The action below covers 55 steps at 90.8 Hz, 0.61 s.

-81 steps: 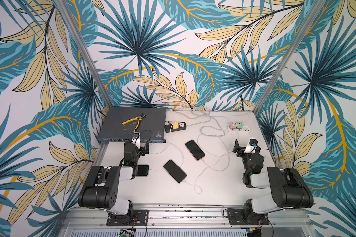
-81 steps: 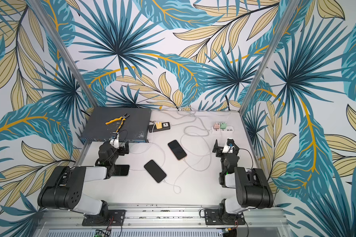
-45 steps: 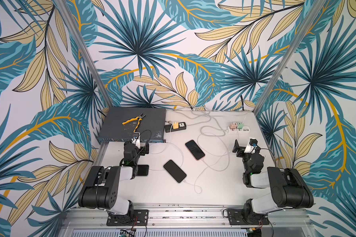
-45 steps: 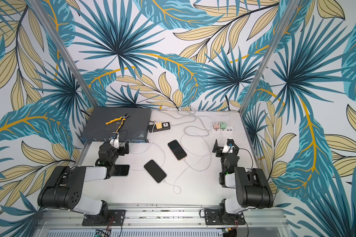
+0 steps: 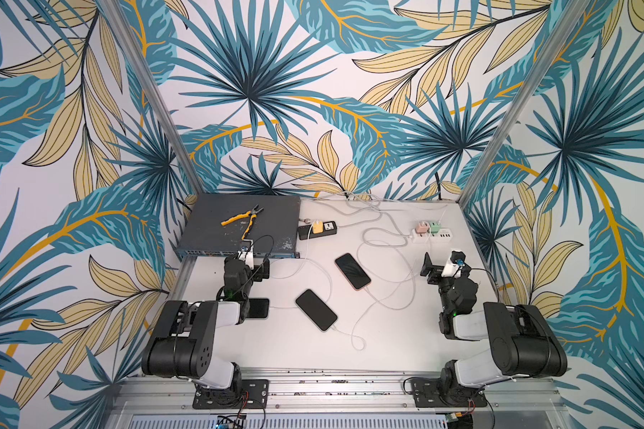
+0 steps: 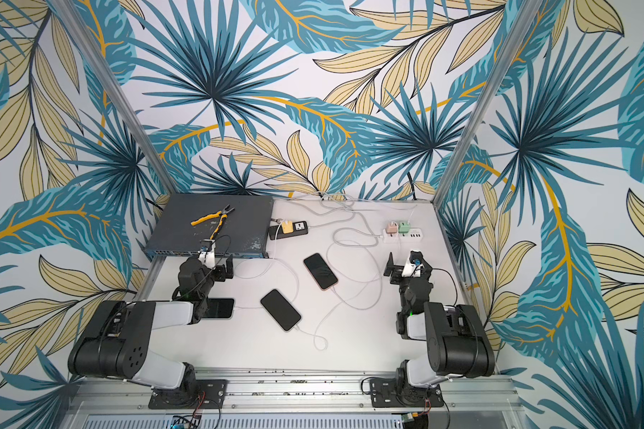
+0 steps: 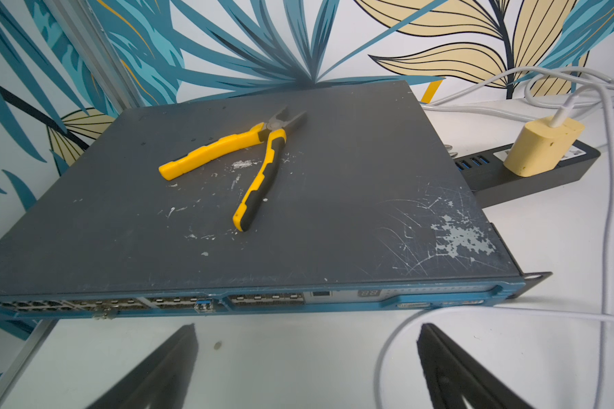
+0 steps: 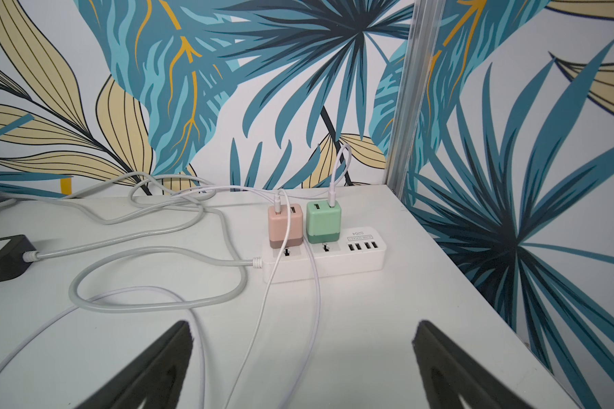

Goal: Unplug the charging cable from the phone
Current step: Pick up the phone at the center of the board.

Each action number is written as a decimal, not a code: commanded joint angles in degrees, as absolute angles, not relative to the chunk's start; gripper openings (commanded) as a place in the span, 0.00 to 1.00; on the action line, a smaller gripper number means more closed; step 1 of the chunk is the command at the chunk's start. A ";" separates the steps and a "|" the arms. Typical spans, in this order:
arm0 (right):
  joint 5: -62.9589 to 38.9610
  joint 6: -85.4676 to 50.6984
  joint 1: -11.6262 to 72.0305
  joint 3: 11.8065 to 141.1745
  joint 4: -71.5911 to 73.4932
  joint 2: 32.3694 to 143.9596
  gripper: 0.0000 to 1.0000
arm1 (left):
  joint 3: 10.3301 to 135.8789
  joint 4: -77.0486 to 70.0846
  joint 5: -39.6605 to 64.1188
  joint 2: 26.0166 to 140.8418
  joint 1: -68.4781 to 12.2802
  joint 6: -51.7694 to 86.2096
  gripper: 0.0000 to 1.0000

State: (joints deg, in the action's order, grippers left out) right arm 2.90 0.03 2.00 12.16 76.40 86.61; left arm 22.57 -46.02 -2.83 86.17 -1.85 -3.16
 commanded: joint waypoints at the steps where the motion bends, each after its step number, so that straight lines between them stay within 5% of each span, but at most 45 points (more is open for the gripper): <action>1: 1.32 1.14 1.86 12.13 76.60 86.62 1.00 | 23.64 -45.82 -3.42 86.53 -1.96 -3.40 1.00; 18: 0.49 1.53 1.85 12.72 75.23 85.68 1.00 | 23.64 -45.81 -3.38 86.48 -1.96 -3.42 1.00; 42: -5.74 5.62 3.30 21.29 49.34 74.07 1.00 | 26.66 -39.96 -0.52 85.16 -1.94 -4.53 1.00; 55: -8.53 5.27 5.47 27.21 34.12 69.69 1.00 | 36.23 -21.71 4.19 83.22 -1.89 -7.06 1.00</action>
State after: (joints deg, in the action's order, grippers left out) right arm -4.89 4.32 3.73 23.38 50.37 72.64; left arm 28.56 -35.88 -0.01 85.78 -1.85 -4.56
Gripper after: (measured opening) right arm 0.994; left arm 0.999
